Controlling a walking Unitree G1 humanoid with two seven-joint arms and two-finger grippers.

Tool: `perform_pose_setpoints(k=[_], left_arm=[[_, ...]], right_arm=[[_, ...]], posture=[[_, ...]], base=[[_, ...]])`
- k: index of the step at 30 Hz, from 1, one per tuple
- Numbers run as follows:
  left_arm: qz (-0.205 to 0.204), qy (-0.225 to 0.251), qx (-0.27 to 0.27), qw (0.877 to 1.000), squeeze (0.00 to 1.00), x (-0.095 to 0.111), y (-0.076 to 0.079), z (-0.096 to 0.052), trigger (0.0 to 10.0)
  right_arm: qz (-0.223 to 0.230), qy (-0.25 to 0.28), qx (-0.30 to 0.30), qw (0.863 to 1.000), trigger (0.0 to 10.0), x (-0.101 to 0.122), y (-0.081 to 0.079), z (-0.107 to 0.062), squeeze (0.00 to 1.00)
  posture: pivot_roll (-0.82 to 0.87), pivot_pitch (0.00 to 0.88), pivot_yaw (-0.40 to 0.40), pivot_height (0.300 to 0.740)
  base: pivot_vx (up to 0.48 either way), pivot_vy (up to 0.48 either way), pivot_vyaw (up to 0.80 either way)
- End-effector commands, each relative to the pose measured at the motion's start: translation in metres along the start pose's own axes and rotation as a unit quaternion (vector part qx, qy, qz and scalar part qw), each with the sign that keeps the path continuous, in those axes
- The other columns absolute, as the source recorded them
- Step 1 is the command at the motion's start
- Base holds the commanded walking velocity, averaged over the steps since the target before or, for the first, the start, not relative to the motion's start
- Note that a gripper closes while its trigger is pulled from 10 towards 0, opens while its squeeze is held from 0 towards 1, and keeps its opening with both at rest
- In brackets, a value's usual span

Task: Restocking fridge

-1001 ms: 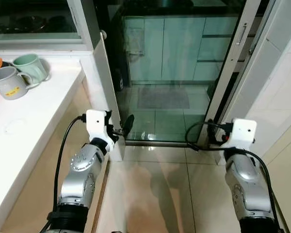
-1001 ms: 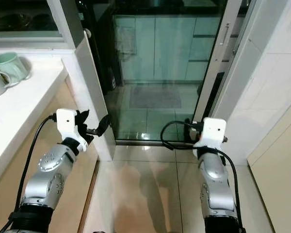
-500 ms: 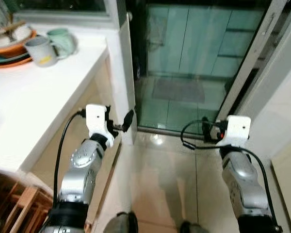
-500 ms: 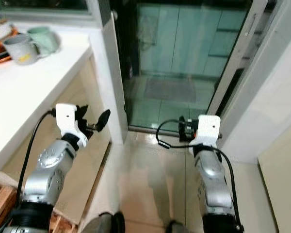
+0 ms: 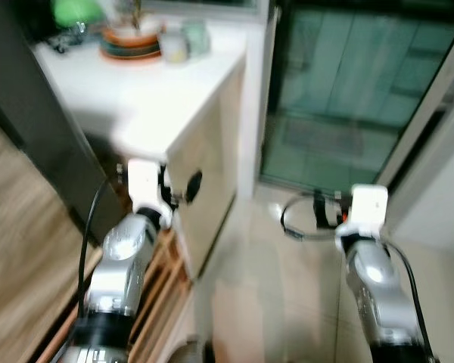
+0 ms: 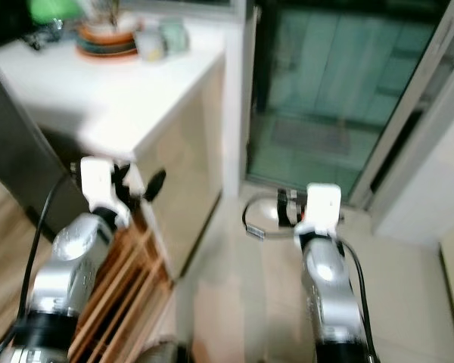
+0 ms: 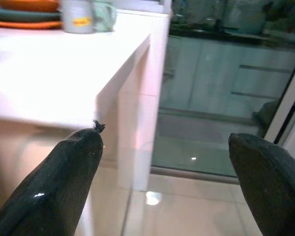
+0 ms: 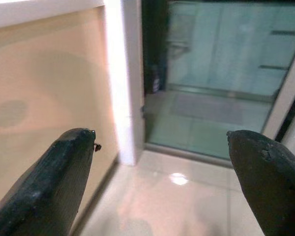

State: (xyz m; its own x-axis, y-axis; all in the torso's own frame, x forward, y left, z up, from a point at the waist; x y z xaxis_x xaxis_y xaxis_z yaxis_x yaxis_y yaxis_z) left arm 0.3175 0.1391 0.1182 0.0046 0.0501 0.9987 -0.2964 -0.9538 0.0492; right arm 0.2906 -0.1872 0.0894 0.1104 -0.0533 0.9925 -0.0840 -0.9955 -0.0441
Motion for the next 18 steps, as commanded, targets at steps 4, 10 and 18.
perform_pose_setpoints(k=[4, 10, 18], left_arm=[[0.003, 0.000, -0.007, 1.000, 0.00, 0.0001, 0.0044, -0.0008, 10.0], [0.001, -0.001, -0.010, 1.000, 0.00, 0.0001, 0.0043, -0.0007, 10.0], [0.000, -0.004, -0.015, 1.000, 0.00, -0.0007, 0.0049, -0.0006, 10.0]], right_arm=[[-0.002, -0.006, -0.003, 1.000, 10.0, -0.0028, 0.0017, -0.0015, 0.00], [-0.004, -0.009, -0.006, 1.000, 10.0, -0.0043, 0.0025, -0.0018, 0.00], [-0.006, -0.010, -0.009, 1.000, 10.0, -0.0053, 0.0042, -0.0018, 0.00]], posture=[[-0.13, 0.000, 0.081, 0.740], [-0.13, 0.000, 0.082, 0.740], [-0.13, 0.000, 0.084, 0.740]], base=[[-0.376, 0.000, 0.00], [-0.374, 0.000, 0.00], [-0.368, 0.000, 0.00]])
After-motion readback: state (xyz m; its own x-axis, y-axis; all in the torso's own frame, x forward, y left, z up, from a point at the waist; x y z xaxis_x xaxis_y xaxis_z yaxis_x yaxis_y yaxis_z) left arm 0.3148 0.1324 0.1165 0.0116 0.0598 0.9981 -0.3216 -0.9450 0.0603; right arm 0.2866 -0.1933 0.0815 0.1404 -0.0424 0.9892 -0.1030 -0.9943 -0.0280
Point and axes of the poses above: a point about 5 cm out from each wrist's last joint towards the gripper, its own z axis pointing out of the wrist towards the gripper, its own x axis along the axis of the wrist's last joint, y = z × x, the point moved 1 cm from there along z, pointing out of the wrist towards the gripper, and after that the axes turned 4 degrees about z, right-handed, at the moved point
